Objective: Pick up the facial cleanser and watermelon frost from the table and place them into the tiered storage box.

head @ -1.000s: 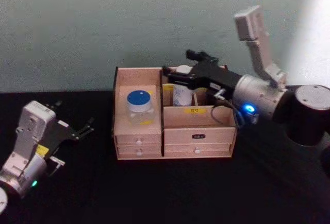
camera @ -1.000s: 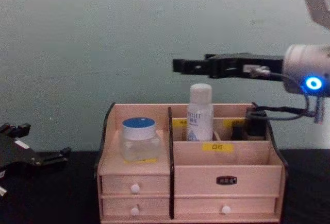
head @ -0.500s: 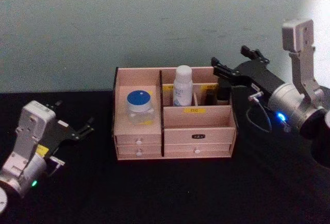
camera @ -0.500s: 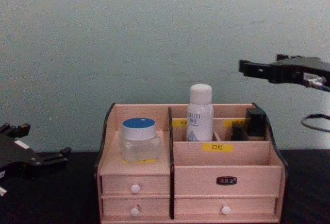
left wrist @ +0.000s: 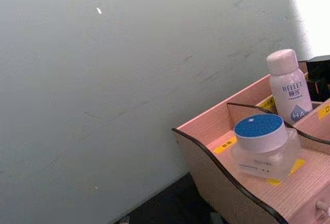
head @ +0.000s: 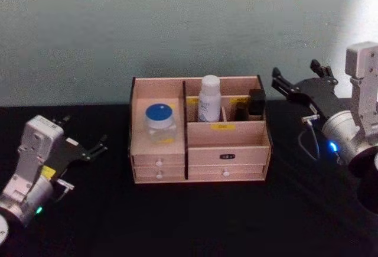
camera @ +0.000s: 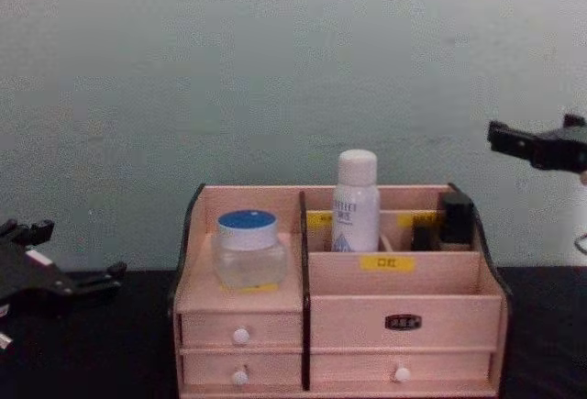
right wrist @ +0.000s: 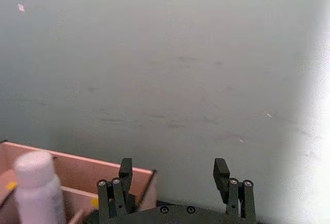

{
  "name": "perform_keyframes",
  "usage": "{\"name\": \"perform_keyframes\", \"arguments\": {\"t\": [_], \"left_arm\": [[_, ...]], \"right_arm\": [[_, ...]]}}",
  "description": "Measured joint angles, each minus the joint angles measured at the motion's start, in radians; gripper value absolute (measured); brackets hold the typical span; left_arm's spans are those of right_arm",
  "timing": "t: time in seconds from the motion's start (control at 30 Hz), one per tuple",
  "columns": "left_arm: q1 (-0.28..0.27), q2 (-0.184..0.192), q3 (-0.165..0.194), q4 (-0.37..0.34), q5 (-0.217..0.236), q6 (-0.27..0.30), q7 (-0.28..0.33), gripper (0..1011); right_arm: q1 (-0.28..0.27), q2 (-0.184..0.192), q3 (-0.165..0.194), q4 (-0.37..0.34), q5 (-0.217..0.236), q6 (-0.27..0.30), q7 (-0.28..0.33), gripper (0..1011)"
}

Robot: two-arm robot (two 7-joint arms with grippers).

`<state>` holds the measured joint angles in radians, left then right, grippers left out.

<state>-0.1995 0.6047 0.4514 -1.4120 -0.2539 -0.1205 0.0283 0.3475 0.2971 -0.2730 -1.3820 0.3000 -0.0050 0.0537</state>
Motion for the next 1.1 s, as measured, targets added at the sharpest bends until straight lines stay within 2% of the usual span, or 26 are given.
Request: {"name": "perform_keyframes", "arguments": {"t": [0.37, 0.7, 1.1], "left_arm": [[0.0, 0.0, 0.0, 0.0, 0.0, 0.0, 0.0, 1001], [0.0, 0.0, 0.0, 0.0, 0.0, 0.0, 0.0, 1001], [0.0, 0.0, 0.0, 0.0, 0.0, 0.0, 0.0, 1001]], "right_arm": [[-0.031, -0.037, 0.038, 0.042, -0.017, 0.017, -0.039, 1003], [-0.039, -0.057, 0.05, 0.074, -0.027, 0.077, -0.019, 1003], [-0.046, -0.075, 0.068, 0.096, -0.053, 0.112, -0.001, 1003]]}}
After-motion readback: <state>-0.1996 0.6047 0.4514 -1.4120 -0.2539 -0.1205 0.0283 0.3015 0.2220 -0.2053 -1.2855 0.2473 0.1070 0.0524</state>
